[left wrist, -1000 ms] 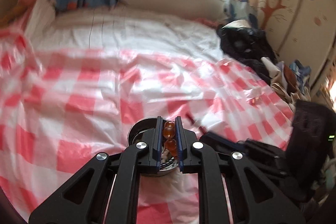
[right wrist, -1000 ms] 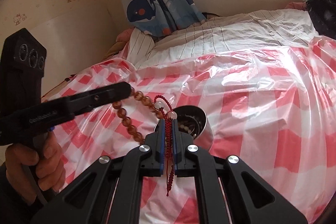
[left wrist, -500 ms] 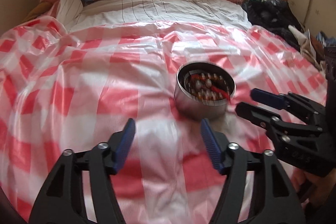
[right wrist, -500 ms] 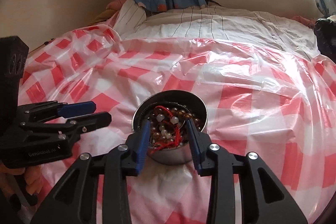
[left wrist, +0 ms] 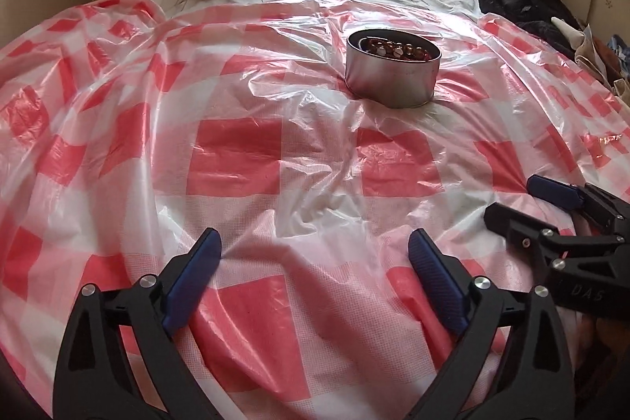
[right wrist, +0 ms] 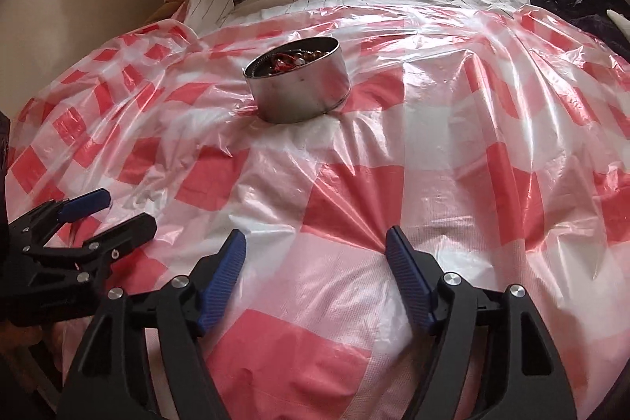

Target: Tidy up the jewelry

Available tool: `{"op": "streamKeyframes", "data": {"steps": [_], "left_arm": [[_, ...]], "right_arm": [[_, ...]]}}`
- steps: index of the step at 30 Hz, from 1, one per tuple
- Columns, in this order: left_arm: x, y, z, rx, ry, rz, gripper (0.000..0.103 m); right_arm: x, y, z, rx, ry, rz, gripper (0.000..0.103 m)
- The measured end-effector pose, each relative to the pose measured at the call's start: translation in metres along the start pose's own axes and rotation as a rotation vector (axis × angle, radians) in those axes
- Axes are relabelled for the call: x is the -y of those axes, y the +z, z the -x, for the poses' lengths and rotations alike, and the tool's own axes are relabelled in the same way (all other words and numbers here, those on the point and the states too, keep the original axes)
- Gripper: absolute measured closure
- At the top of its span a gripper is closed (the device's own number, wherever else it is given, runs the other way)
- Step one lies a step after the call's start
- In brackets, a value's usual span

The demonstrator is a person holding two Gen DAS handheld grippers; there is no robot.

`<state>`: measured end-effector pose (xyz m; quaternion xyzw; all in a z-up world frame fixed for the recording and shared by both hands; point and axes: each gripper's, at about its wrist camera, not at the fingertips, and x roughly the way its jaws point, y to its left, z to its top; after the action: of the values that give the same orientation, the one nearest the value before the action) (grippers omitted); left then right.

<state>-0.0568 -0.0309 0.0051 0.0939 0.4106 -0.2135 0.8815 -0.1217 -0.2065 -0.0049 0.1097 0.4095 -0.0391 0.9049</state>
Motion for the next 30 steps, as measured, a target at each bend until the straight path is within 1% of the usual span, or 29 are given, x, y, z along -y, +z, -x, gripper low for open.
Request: {"op": "streamKeyframes", "data": {"steps": [2,6,8,9,10,13,14,18,20,24,30], "left_arm": [[0.001,-0.002,0.0,0.005,0.012,-0.004,0.008],[-0.001,-0.004,0.002,0.019,0.017,0.016,0.008],[-0.001,-0.006,0.005,0.027,0.017,0.023,0.008],[-0.001,-0.007,0.006,0.031,0.022,0.023,0.008],[0.0,-0.008,0.007,0.034,0.025,0.023,0.008],[-0.001,-0.008,0.008,0.04,0.02,0.026,0.008],[-0.002,-0.009,0.009,0.043,0.012,0.032,0.008],[-0.005,-0.01,0.011,0.056,-0.002,0.049,0.008],[-0.005,-0.011,0.011,0.059,0.001,0.048,0.008],[-0.004,-0.01,0.01,0.061,0.023,0.051,0.008],[-0.001,-0.01,0.009,0.055,0.061,0.053,0.008]], "right_arm": [[-0.005,-0.001,-0.003,-0.008,-0.02,0.027,0.025],[-0.009,-0.002,-0.004,-0.015,-0.034,0.053,0.019],[-0.009,-0.004,0.0,-0.001,-0.027,0.062,0.014],[-0.011,-0.005,0.001,0.005,-0.027,0.07,0.009],[-0.013,-0.007,0.003,0.013,-0.043,0.079,0.008],[-0.012,-0.011,0.008,0.027,-0.079,0.071,0.008],[-0.01,-0.012,0.009,0.032,-0.076,0.059,0.008],[0.001,-0.015,0.014,0.053,-0.016,0.005,0.008],[0.0,-0.015,0.014,0.054,-0.014,0.001,0.008],[-0.005,-0.015,0.013,0.058,-0.041,0.017,0.008],[-0.004,-0.015,0.013,0.062,-0.043,0.016,0.008]]}}
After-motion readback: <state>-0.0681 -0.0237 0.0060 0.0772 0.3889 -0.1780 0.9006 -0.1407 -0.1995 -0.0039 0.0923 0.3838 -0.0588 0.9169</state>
